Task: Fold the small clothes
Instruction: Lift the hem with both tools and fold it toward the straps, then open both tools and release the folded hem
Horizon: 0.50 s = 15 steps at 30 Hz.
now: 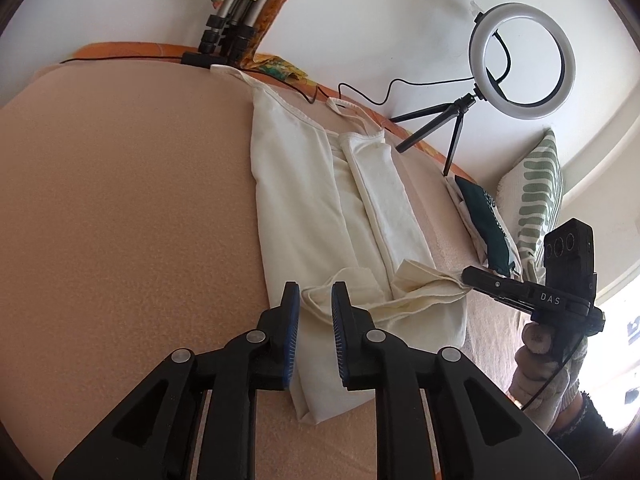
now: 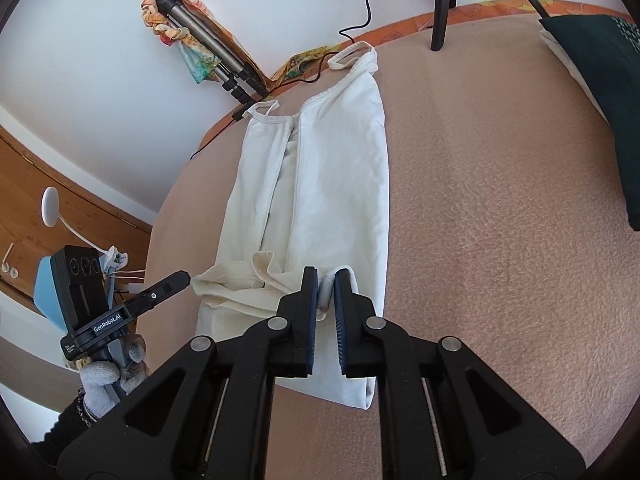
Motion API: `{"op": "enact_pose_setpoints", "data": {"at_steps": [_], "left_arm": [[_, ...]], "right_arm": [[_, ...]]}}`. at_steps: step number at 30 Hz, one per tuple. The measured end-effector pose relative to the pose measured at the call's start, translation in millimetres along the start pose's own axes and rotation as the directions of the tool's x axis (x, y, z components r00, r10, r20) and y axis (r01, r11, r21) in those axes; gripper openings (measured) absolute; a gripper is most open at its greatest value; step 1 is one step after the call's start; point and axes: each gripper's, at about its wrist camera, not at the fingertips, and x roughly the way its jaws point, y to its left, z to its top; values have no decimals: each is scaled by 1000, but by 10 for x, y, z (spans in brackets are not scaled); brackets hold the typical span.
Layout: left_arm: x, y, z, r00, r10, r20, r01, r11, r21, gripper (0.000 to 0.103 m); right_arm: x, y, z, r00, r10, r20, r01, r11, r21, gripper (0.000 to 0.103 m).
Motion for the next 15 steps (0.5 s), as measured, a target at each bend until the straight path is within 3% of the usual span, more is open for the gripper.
{"op": "enact_pose_setpoints", "data": {"at_steps": [1, 2, 4, 11, 15], "left_arm": [[-53, -11, 2, 1000, -4, 16, 4, 1000, 10, 19], [-102, -33, -5, 1000, -7, 28, 6, 1000, 28, 19], [-170, -100, -45, 999, 12, 46, -15, 997, 76, 19], [-32, -404, -315, 990, -129, -57, 136, 978, 161, 19], [126, -625, -432, 991, -104, -90, 123, 960, 251, 19]], "right_arm": [[-26, 31, -2, 1000, -27, 8, 27, 999, -21, 35], [-75, 49, -16, 998, -49, 29, 50, 998, -37, 37], [-149, 96, -26, 997, -52, 52, 56, 996, -63, 38], [-50, 487, -234, 999, 29, -41, -38, 967, -252, 33], [132, 632, -453, 995, 1, -100, -35, 943, -331, 28]]}}
